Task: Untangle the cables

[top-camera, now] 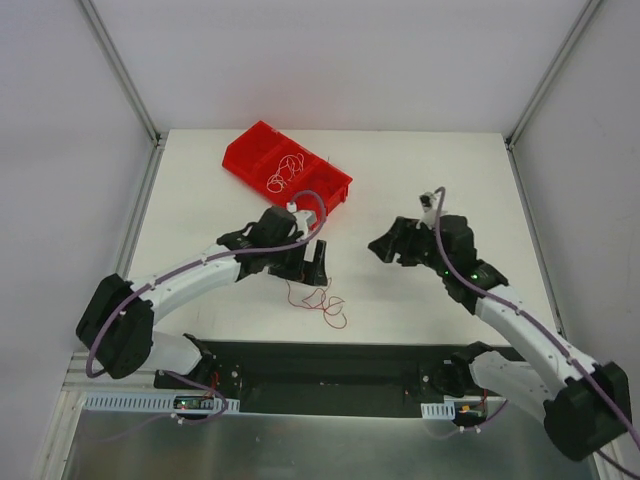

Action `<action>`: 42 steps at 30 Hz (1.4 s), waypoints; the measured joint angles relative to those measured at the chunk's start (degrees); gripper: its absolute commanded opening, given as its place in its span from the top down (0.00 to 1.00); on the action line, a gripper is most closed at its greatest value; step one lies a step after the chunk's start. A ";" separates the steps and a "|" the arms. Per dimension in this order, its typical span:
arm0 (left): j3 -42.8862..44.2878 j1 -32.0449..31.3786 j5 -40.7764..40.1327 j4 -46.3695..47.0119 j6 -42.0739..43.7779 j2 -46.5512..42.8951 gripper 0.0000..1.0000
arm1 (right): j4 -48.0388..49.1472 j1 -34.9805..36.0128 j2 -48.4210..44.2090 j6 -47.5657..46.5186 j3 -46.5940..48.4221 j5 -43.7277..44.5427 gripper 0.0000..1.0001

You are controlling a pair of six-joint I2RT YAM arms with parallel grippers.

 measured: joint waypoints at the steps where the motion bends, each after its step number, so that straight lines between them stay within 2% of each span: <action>1: 1.73 -1.51 -1.75 -1.33 0.74 1.53 0.01 | -1.31 -1.92 -2.45 -1.33 -0.61 0.59 0.25; 4: 6.60 -5.86 -6.40 -4.50 2.34 5.97 0.01 | -4.92 -8.81 -8.87 -5.90 -3.28 0.74 0.25; 8: 11.52 -10.99 -9.70 -7.32 3.93 12.09 0.01 | -8.22 -14.73 -12.17 -9.77 -7.04 -0.26 0.25; 12: 15.76 -14.69 -10.43 -9.60 5.68 18.97 0.02 | -10.27 -16.31 -12.79 -11.45 -9.14 -1.33 0.25; 20: 20.11 -16.39 -13.77 -12.94 7.23 28.68 0.18 | -10.40 -16.92 -16.04 -12.11 -9.57 -2.84 0.25; 23: 20.72 -16.65 -16.13 -12.98 7.21 29.42 0.31 | -10.19 -17.07 -17.51 -12.09 -10.25 -3.19 0.25; 29: 20.90 -18.64 -22.01 -13.27 7.13 29.99 0.67 | -10.45 -17.18 -18.32 -12.07 -11.45 -3.69 0.26; 34: 20.83 -19.32 -25.24 -13.44 6.99 29.81 0.87 | -10.45 -17.20 -18.47 -12.09 -11.45 -3.82 0.26; 36: 20.63 -19.30 -26.49 -13.73 7.02 29.14 0.99 | -10.40 -17.25 -18.49 -12.07 -11.45 -3.91 0.26; 42: 20.20 -19.28 -29.94 -14.51 7.56 23.08 1.00 | -10.43 -17.31 -18.47 -12.07 -11.47 -4.09 0.26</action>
